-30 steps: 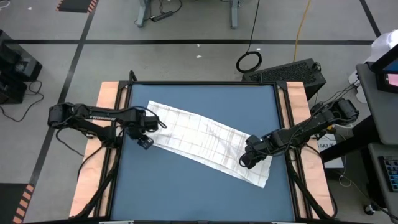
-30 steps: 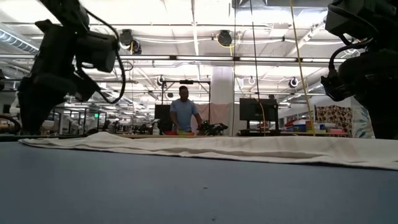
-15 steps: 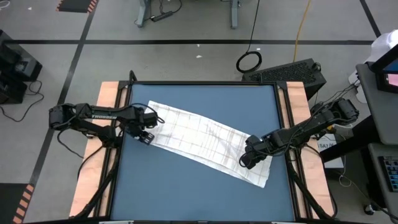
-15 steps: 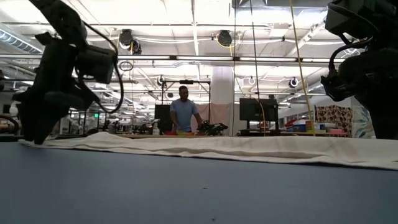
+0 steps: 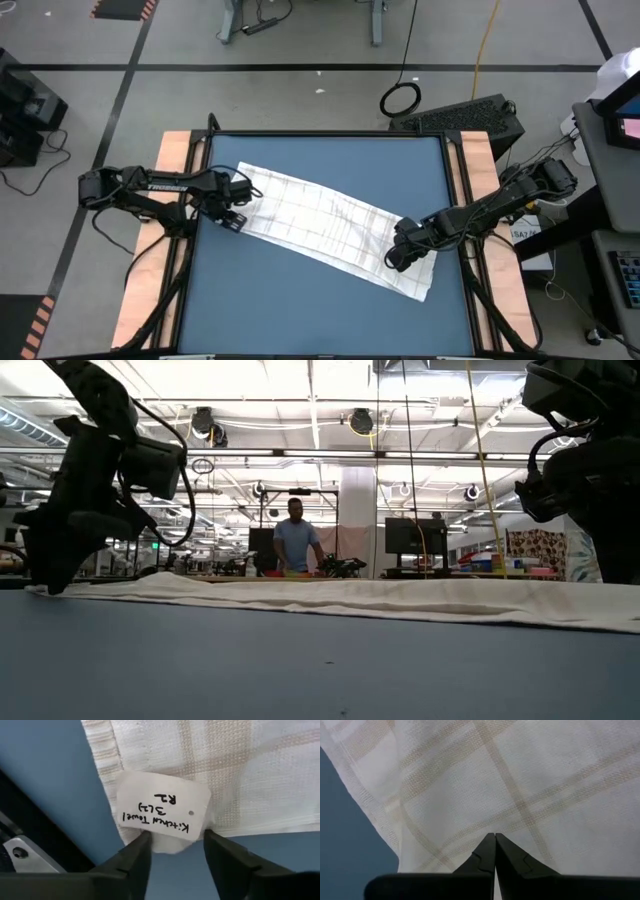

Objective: Roll towel into tight, uniform cylinder
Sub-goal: Roll the white towel

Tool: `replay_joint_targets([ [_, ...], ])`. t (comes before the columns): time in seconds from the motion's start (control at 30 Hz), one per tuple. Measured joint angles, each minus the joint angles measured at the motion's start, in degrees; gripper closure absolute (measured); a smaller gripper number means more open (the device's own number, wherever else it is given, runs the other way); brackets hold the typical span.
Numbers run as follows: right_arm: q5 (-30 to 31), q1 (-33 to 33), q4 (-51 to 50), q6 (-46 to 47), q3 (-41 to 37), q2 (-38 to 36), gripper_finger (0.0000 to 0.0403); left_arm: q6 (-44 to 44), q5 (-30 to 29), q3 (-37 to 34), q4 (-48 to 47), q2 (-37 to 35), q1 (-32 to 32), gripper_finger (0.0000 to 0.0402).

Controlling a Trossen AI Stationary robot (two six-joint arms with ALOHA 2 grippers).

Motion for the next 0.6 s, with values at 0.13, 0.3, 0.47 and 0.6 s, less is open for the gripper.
replay_joint_targets([
  [0.13,0.00,0.00,-0.02,-0.14,0.00,0.00,0.0403,-0.08,0.72,-0.04,-0.11,0.00,0.00,0.0277],
  [0.3,0.21,0.00,-0.04,-0.33,0.00,0.00,0.0403,-0.13,0.69,-0.04,-0.28,0.00,0.00,0.0327],
  [0.47,0.24,0.00,-0.07,-0.33,0.00,0.64,0.0403,-0.11,0.12,0.81,-1.15,0.00,-0.04,0.0376],
  [0.6,0.07,0.00,0.52,-0.82,0.00,3.47,0.0403,0.40,-0.01,3.56,-2.86,0.00,-0.04,0.0392],
])
